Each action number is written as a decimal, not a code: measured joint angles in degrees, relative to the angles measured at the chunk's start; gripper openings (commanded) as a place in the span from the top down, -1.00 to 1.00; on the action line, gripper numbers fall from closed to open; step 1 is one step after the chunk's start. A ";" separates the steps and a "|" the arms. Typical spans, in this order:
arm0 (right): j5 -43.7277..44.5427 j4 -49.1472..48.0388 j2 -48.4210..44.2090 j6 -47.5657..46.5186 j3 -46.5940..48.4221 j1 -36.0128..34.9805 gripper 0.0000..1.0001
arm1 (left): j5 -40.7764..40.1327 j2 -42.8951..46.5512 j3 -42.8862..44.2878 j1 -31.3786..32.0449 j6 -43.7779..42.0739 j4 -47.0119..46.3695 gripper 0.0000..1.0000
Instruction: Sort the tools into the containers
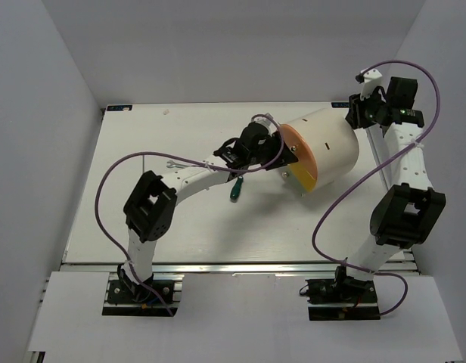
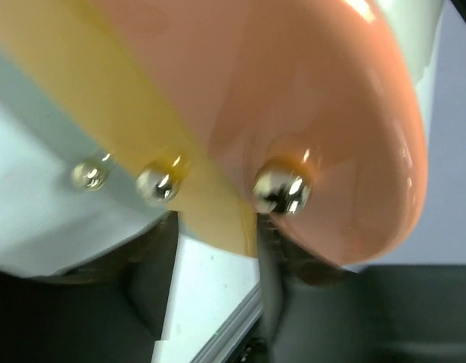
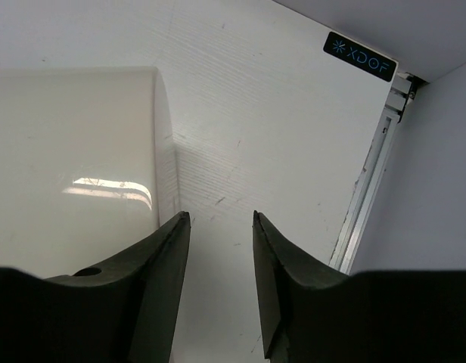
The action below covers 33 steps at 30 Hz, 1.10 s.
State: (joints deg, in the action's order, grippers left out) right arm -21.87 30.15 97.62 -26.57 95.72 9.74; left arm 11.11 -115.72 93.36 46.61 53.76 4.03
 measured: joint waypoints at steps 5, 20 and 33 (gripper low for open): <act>-0.39 0.46 -0.26 1.36 -0.09 1.03 0.01 | -6.51 10.10 -10.05 0.07 -0.39 1.29 -0.26; -4.57 1.73 -6.23 -0.96 -1.03 4.31 -0.04 | -0.11 11.69 -17.75 -3.93 -3.10 -16.59 -0.13; -10.29 3.06 -9.01 -3.26 -2.62 4.42 -0.03 | 5.70 2.69 -10.38 -3.91 -0.50 -20.48 -0.13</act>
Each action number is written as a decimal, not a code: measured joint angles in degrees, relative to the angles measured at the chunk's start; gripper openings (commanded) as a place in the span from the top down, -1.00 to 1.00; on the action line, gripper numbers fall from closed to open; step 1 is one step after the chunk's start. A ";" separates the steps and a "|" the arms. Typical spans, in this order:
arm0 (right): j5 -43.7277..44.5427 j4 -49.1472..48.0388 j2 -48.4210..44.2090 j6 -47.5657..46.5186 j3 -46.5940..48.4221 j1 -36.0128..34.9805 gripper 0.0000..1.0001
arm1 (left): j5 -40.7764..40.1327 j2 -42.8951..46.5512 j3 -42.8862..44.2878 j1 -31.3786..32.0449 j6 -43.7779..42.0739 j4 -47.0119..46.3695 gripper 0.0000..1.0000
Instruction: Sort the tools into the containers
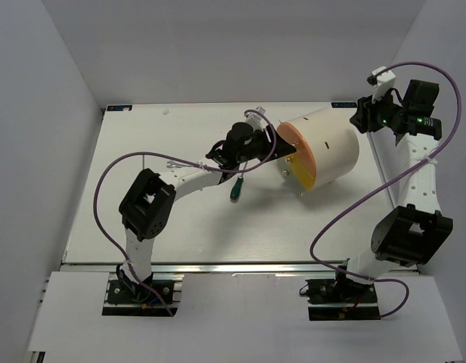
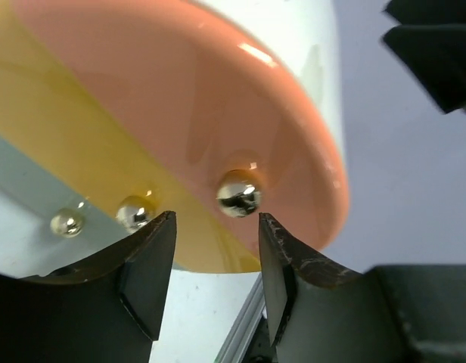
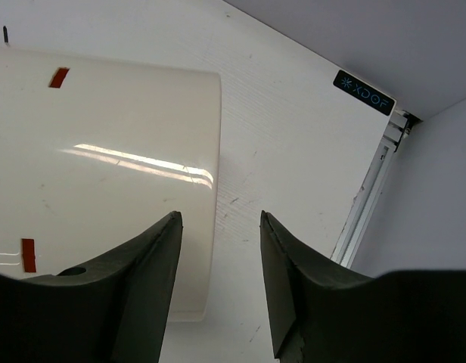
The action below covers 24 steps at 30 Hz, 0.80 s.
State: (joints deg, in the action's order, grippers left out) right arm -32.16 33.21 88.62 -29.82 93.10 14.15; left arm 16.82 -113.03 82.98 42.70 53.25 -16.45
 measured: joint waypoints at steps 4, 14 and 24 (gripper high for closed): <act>-0.28 0.39 0.00 -0.39 -0.66 0.02 -0.03 | 0.50 0.00 0.02 0.00 1.14 -2.45 -0.03; -0.66 0.92 0.02 -0.63 -1.88 0.02 -0.03 | 0.81 -1.05 1.11 0.00 2.97 -5.84 -0.11; -0.70 1.01 0.02 -0.66 -2.27 0.02 -0.03 | 1.46 -4.37 3.02 0.00 4.81 -7.82 0.38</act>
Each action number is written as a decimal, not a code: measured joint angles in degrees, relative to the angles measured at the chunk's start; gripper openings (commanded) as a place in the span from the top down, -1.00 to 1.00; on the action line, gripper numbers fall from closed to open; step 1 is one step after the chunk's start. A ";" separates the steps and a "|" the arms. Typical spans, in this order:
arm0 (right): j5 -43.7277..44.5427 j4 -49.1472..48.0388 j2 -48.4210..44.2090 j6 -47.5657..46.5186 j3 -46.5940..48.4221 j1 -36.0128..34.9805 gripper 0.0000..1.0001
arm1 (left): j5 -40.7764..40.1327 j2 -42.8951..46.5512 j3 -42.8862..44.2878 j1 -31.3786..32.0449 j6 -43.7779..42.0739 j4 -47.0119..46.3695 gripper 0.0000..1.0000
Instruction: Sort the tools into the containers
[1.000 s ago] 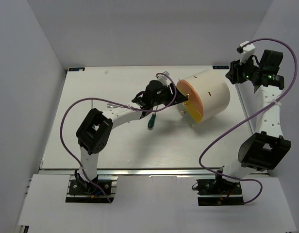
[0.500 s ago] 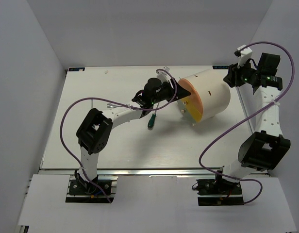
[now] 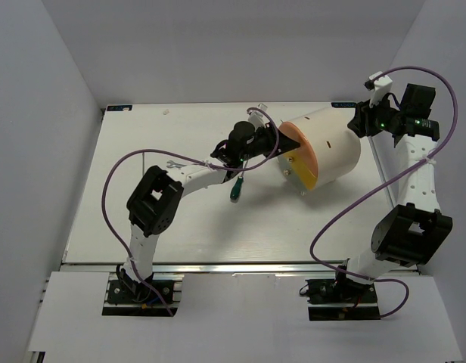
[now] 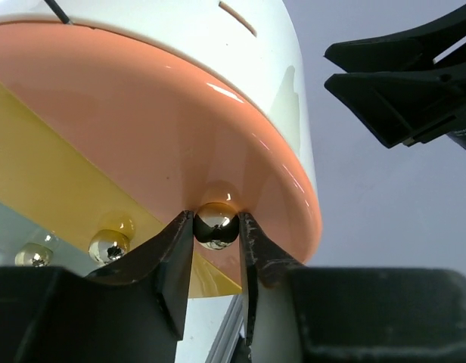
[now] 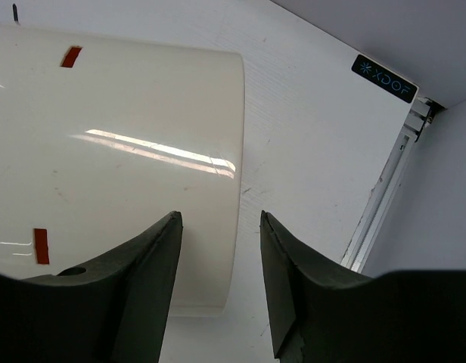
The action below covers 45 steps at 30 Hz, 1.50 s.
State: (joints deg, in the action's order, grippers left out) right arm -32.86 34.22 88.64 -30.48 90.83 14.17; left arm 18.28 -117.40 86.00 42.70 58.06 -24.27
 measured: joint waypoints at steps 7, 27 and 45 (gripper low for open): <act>0.07 0.04 0.00 0.02 -0.72 0.02 -0.03 | -0.33 0.37 -1.09 0.00 0.39 -1.05 0.54; -1.75 -0.31 -1.44 0.33 1.11 0.00 -0.23 | -0.57 16.46 -19.21 -1.66 -2.23 0.00 -0.24; -20.46 9.01 -10.23 -15.37 2.54 -15.72 0.18 | 0.37 17.09 -20.85 -2.49 -2.58 1.70 -0.18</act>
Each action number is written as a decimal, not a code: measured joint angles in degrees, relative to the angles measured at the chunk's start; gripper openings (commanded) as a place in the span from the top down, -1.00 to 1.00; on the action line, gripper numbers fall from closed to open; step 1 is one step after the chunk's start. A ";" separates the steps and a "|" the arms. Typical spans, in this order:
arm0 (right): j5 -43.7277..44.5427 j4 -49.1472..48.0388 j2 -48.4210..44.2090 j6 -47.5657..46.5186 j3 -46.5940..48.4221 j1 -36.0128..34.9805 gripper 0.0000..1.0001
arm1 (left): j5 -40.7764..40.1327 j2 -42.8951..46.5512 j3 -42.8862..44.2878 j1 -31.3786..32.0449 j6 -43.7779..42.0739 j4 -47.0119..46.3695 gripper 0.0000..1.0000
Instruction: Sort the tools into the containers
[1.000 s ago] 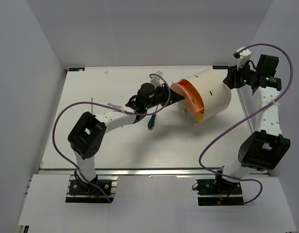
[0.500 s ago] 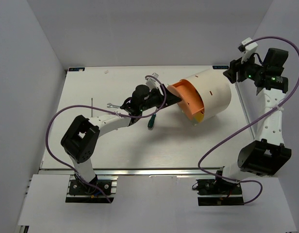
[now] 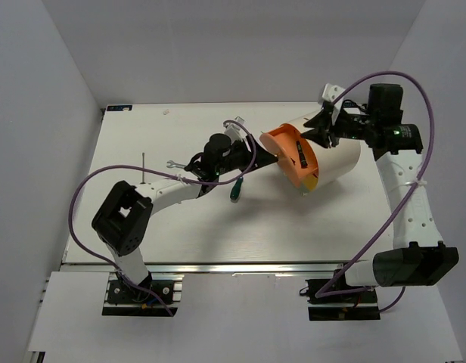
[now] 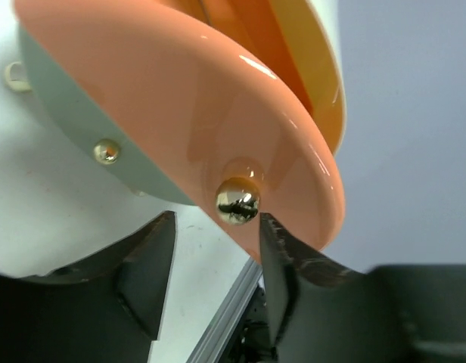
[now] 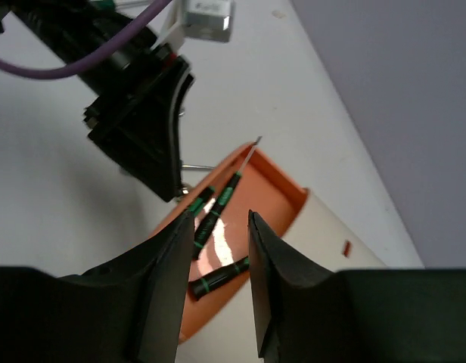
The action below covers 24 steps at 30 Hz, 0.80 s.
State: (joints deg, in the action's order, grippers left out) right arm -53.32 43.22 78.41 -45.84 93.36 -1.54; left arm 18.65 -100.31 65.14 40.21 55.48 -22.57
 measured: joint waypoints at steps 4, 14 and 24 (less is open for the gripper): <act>0.28 -0.39 -0.98 0.37 -4.13 -3.50 0.13 | -2.21 4.24 -0.96 -0.76 -1.57 4.46 -0.22; 2.34 -5.16 -2.40 4.20 -7.93 -3.39 0.08 | -11.28 13.81 0.20 -9.57 -4.37 10.51 -0.04; 4.04 -6.43 -4.85 5.40 -9.84 -3.37 0.04 | -9.75 -5.14 14.29 -11.52 -3.91 12.76 -0.15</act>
State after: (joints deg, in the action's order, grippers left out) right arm -49.28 36.80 73.56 -40.45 83.53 -4.91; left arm 8.91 -105.45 79.44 28.69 51.57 -9.80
